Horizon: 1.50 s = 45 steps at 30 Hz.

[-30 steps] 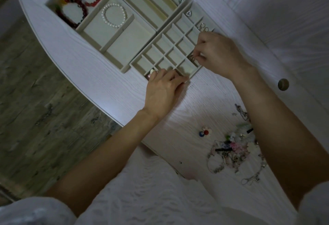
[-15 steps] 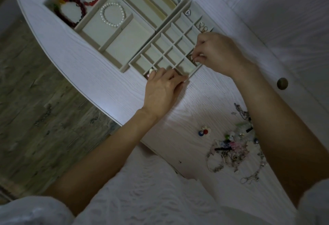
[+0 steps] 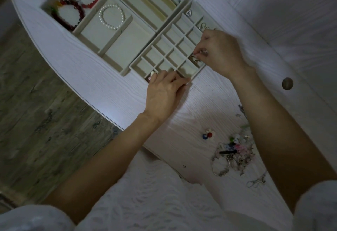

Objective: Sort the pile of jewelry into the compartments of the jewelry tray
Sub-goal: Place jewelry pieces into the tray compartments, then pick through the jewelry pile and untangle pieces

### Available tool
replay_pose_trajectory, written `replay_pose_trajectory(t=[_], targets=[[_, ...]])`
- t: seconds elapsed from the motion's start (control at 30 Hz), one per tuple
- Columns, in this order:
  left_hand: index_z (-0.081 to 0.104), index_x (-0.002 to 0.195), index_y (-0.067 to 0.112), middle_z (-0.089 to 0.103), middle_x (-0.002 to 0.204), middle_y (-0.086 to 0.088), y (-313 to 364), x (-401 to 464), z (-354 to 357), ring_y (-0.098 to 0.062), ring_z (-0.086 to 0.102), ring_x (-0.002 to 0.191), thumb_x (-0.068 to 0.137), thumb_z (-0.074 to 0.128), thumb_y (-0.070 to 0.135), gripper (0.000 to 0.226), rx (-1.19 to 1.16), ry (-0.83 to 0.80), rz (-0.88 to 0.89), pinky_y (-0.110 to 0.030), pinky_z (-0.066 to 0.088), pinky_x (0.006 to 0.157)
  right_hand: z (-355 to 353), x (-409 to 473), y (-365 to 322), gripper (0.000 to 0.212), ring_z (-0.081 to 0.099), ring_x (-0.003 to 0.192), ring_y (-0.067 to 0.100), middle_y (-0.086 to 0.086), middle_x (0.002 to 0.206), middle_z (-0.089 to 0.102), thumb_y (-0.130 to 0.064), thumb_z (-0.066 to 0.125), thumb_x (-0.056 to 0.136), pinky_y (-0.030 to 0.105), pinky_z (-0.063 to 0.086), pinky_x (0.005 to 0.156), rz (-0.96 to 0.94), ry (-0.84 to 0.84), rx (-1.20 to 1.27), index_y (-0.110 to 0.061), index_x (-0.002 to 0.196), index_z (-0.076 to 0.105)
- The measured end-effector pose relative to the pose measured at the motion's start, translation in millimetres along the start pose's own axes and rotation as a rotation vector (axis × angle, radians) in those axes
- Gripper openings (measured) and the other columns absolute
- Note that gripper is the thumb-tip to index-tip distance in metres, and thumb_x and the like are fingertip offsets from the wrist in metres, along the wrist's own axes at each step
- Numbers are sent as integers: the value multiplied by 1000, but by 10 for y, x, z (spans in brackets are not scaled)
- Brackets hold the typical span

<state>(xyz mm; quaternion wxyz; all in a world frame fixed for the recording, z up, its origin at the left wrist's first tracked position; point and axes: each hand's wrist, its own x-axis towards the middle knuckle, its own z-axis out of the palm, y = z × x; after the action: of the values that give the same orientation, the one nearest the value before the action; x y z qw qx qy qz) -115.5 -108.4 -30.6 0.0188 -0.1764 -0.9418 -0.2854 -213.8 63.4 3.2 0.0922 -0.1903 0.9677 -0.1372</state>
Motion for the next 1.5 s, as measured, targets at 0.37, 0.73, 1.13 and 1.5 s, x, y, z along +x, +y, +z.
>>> replay_pose_trajectory(t=[0.37,0.73,1.13,1.5], targets=[[72,102,17,65,84,0,-25,-3,8,-22,56,76,91,50,26,26,6,10,12,-28,29,70,24,-163,-25,12,58,80,20,6,89,60,-18,69,83,32,49,63,21,144,71,-8,89,72],[70,101,14,65,86,-5,33,15,-1,-28,59,79,89,60,21,17,88,-43,-52,-34,34,72,366,-2120,282,21,57,83,32,13,91,66,-22,60,82,33,39,75,732,309,63,-9,95,69],[69,102,13,62,83,-7,78,28,-44,-30,58,80,88,59,23,20,35,-80,-65,-37,36,77,575,-1860,99,10,54,76,29,8,73,64,-14,61,82,29,29,69,651,366,96,-7,75,64],[60,122,16,61,108,-6,253,36,-66,-26,53,97,88,58,26,35,76,-40,32,-38,39,82,174,-1973,-134,6,56,76,0,-5,82,63,-16,59,91,12,41,69,637,453,742,-11,89,60]])
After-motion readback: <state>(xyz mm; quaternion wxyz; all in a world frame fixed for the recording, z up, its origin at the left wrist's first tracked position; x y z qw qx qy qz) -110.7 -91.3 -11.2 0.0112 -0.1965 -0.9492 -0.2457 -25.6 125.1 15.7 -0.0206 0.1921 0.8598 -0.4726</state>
